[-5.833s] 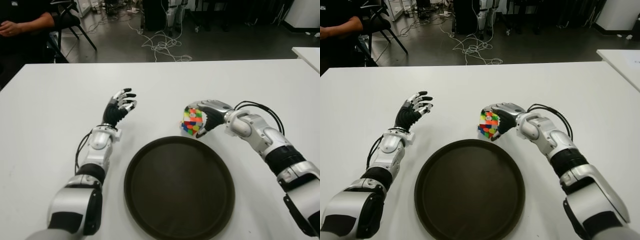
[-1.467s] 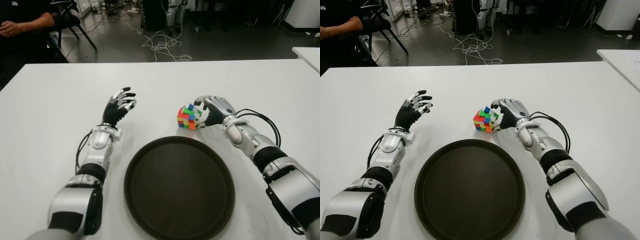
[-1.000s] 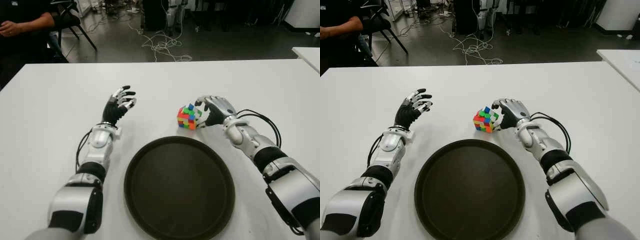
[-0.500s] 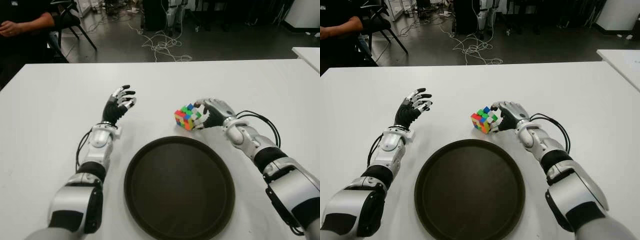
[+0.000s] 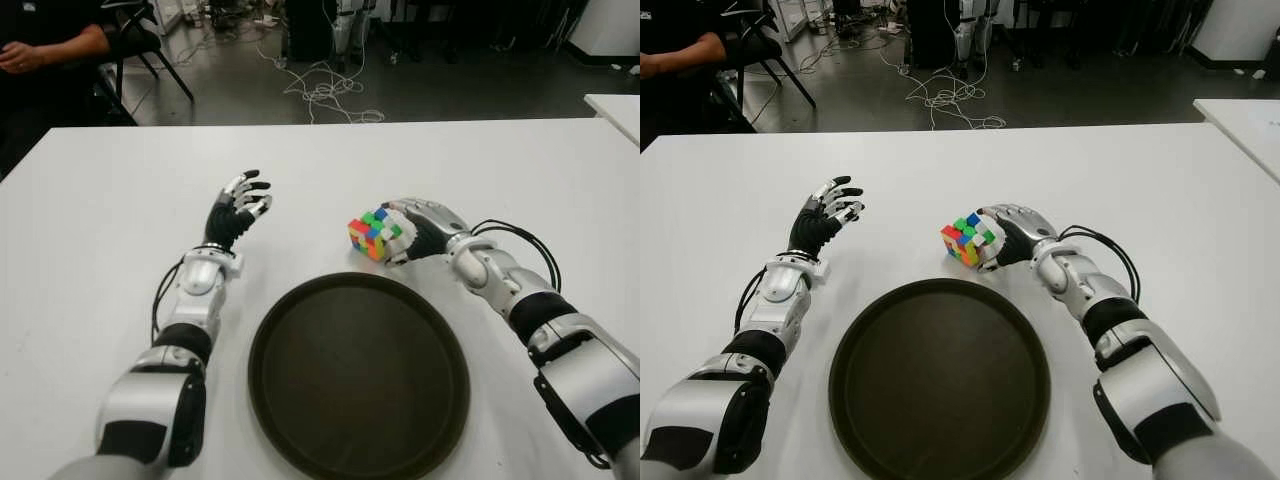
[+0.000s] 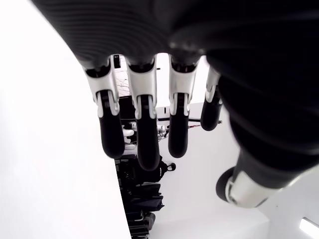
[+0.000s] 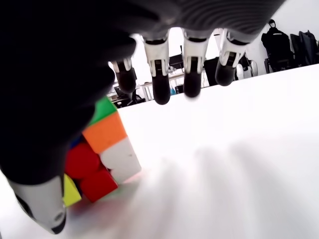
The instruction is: Pick up the Rubik's Cube and put it in the plate
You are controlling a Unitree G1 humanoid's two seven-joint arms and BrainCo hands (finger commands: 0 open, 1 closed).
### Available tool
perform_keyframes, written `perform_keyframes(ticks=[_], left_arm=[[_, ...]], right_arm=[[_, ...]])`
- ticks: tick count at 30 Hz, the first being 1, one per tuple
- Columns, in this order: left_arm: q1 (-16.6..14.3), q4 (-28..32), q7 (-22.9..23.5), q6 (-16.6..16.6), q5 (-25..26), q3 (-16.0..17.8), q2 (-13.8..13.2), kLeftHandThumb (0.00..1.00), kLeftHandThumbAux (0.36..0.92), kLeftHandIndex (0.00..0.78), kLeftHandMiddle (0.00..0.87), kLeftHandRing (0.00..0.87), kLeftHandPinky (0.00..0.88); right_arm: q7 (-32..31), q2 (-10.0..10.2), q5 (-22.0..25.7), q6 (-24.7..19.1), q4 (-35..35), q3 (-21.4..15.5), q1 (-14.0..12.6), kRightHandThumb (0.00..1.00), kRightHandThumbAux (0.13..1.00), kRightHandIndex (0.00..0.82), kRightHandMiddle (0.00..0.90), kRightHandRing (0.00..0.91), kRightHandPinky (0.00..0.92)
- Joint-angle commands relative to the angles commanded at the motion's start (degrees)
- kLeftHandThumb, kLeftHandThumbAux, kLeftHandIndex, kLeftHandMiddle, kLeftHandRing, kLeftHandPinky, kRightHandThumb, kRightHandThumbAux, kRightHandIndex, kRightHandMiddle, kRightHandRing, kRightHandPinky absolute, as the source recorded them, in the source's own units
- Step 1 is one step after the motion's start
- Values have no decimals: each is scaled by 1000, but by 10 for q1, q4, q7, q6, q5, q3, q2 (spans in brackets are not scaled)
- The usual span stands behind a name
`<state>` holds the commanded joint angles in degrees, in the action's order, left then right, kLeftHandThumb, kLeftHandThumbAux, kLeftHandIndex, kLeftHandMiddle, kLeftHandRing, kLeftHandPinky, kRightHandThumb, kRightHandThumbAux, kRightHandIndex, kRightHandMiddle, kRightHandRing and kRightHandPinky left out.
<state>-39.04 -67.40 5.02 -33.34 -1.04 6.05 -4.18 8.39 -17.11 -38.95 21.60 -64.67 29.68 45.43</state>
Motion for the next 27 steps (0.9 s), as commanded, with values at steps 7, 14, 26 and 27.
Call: perform_keyframes(ticks=[7, 14, 26, 27], left_arm=[[0, -1, 2, -3, -2, -1, -2, 327, 684, 187, 282, 311, 336], [0, -2, 5, -1, -1, -1, -3, 327, 676, 185, 282, 312, 314], [-2, -4, 0, 2, -3, -3, -3, 311, 671, 189, 284, 314, 320], [-2, -4, 0, 2, -3, -3, -2, 313, 670, 189, 287, 317, 331]], right_arm=[[4, -1, -1, 5, 1, 0, 0, 0, 723, 0, 0, 0, 6], [-3, -4, -2, 7, 3, 1, 2, 0, 736, 0, 0, 0, 0], [-4, -5, -1, 5, 5, 0, 3, 0, 728, 0, 0, 0, 0], [-5, -4, -1, 4, 4, -1, 4, 0, 726, 0, 0, 0, 0]])
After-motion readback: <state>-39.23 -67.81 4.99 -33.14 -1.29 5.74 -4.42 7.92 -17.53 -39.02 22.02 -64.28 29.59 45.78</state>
